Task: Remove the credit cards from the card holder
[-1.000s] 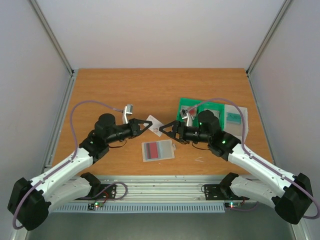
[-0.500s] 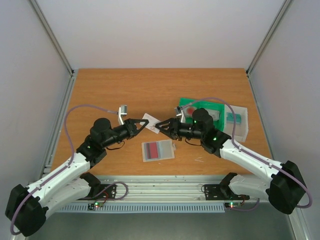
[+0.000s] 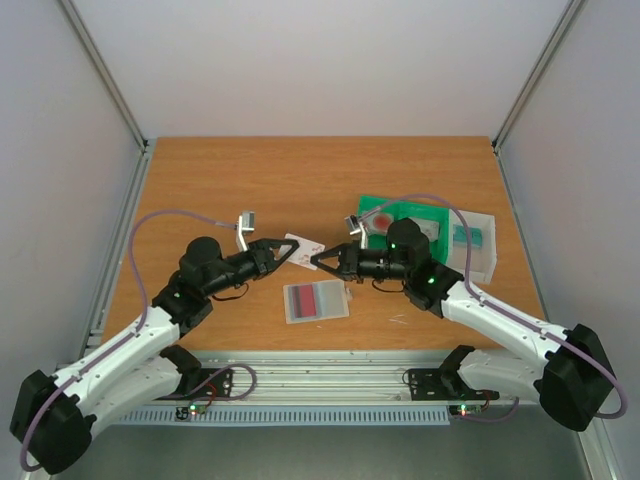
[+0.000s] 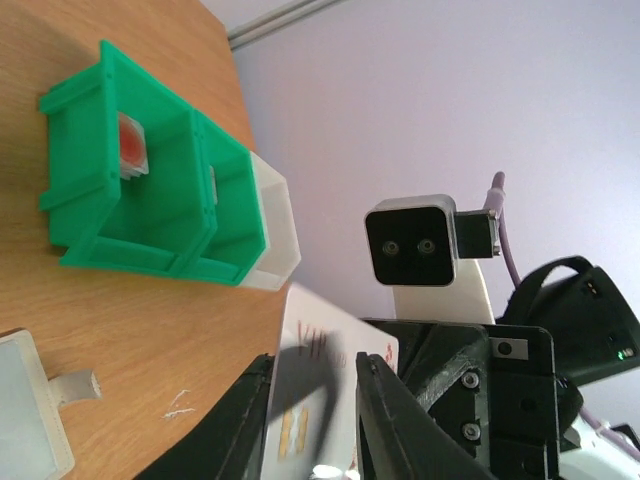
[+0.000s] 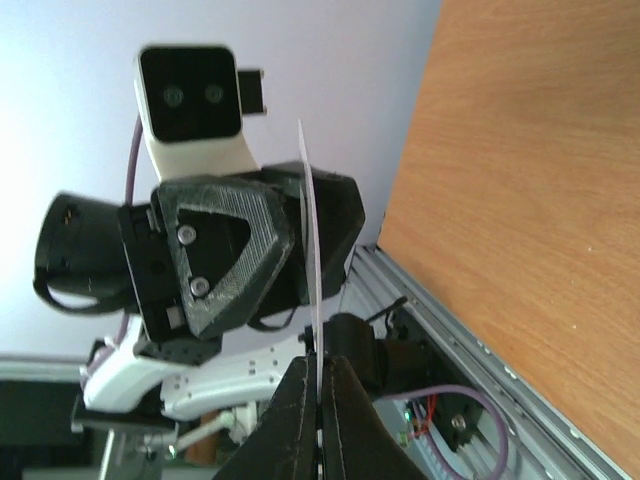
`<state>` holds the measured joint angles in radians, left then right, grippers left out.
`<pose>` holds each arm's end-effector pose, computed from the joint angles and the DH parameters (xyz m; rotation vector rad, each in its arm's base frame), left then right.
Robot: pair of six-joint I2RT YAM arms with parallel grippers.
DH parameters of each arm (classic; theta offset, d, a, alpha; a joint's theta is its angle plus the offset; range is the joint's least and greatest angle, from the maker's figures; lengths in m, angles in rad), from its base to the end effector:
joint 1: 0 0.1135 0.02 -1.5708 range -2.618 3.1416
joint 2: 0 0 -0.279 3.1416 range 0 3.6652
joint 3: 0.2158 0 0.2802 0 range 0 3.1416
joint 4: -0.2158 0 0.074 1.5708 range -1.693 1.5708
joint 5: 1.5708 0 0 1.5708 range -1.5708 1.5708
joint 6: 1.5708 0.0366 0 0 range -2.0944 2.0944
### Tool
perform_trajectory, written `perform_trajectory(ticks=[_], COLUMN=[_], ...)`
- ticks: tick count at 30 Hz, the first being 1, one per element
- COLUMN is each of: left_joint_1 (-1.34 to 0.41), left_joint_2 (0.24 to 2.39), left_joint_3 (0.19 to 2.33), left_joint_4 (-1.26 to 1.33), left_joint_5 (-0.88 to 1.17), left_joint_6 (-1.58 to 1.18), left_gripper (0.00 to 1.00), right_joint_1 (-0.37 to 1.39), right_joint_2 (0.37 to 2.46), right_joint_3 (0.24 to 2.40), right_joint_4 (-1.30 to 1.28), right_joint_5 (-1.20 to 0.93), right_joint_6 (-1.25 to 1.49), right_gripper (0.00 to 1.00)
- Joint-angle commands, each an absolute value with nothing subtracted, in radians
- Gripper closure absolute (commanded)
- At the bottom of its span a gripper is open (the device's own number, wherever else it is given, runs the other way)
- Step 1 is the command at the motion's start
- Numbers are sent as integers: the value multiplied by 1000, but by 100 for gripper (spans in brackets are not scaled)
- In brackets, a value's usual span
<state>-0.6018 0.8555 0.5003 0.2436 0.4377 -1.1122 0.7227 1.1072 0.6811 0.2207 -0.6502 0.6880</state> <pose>0.1734 -0.1379 0.2733 -0.1157 1.9624 -1.5839 0.1880 0.1954 0.2835 -0.5702 1.9474 1.5339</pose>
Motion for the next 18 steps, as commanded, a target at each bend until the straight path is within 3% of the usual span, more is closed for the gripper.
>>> perform_trajectory(ticks=[1, 6, 8, 11, 18], left_joint_1=[-603, -603, -603, -603, -603], left_joint_2=[820, 816, 822, 832, 827], left_joint_3=[525, 548, 556, 572, 564], left_joint_4=[287, 270, 263, 226, 238], left_joint_5=[514, 610, 642, 650, 605], left_joint_6=[-1047, -1012, -1003, -993, -1009], left_gripper=[79, 88, 97, 100, 100], right_joint_1=[728, 729, 728, 728, 728], right_joint_2=[1085, 1065, 1052, 1045, 1058], right_joint_3=[687, 690, 701, 721, 683], right_joint_4=[147, 84, 19, -47, 28], right_joint_5=[-809, -898, -889, -879, -794], right_joint_6=[535, 462, 419, 381, 467], right_gripper=[99, 99, 99, 98, 76])
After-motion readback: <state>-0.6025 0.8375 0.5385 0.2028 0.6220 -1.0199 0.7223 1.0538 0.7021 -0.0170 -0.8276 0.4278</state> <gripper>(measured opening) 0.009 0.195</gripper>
